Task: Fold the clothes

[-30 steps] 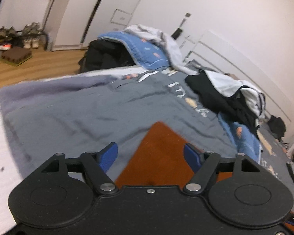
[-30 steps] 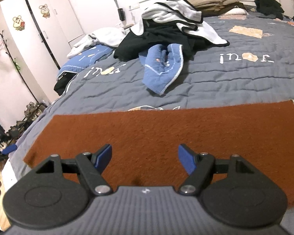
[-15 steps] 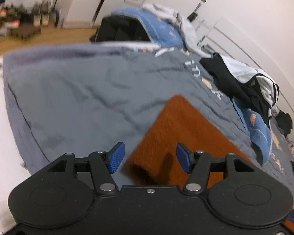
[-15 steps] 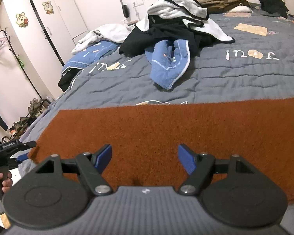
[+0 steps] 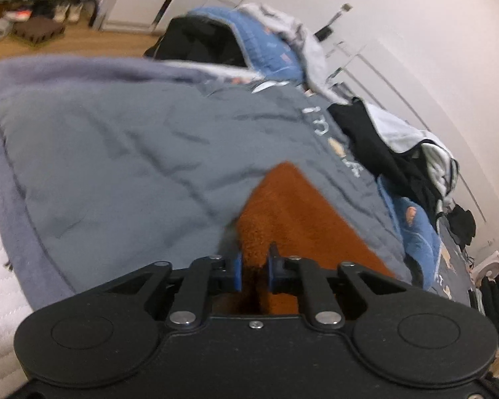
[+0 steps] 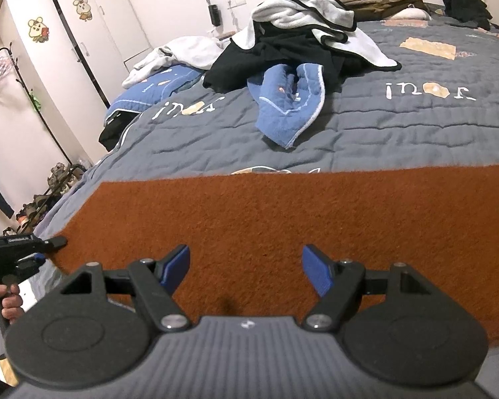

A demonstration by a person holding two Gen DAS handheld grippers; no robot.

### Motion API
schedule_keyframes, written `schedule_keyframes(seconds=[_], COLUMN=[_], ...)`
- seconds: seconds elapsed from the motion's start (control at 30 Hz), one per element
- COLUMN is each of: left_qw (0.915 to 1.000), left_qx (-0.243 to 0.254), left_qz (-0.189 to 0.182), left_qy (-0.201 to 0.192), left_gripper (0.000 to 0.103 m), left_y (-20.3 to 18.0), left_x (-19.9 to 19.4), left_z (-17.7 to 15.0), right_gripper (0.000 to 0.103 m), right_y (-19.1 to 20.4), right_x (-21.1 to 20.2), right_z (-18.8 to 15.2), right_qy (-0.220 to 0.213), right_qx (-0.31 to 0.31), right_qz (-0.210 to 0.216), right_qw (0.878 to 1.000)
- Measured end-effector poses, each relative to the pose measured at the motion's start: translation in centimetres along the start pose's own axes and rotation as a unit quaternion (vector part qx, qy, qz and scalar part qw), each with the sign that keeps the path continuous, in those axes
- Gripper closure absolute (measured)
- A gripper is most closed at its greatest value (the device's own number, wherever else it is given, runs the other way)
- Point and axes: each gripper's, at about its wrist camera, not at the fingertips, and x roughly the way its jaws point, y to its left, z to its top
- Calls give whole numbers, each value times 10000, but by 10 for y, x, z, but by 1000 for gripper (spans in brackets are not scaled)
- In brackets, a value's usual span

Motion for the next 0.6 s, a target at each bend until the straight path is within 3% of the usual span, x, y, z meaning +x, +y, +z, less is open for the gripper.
schedule_keyframes(seconds=[0.3, 0.43, 0.6], left_qw=[9938, 9830, 9652], left_qx=[552, 1022, 1626], left_qz=[-960, -1510, -1927], left_qy=[-60, 201, 688], left_gripper=[92, 92, 92], left_y=[-63, -101, -144], left_x=[-3, 5, 20], left_z=[-12, -30, -66], right_gripper=[29, 29, 29], right_y=[-15, -25, -38], right_x=[-6, -8, -12], right_z=[5, 7, 10], right_qy=[-103, -118, -143], right_qx=[239, 393, 674], right_qz=[-93, -140, -69], right_qw=[9996, 9991, 9976])
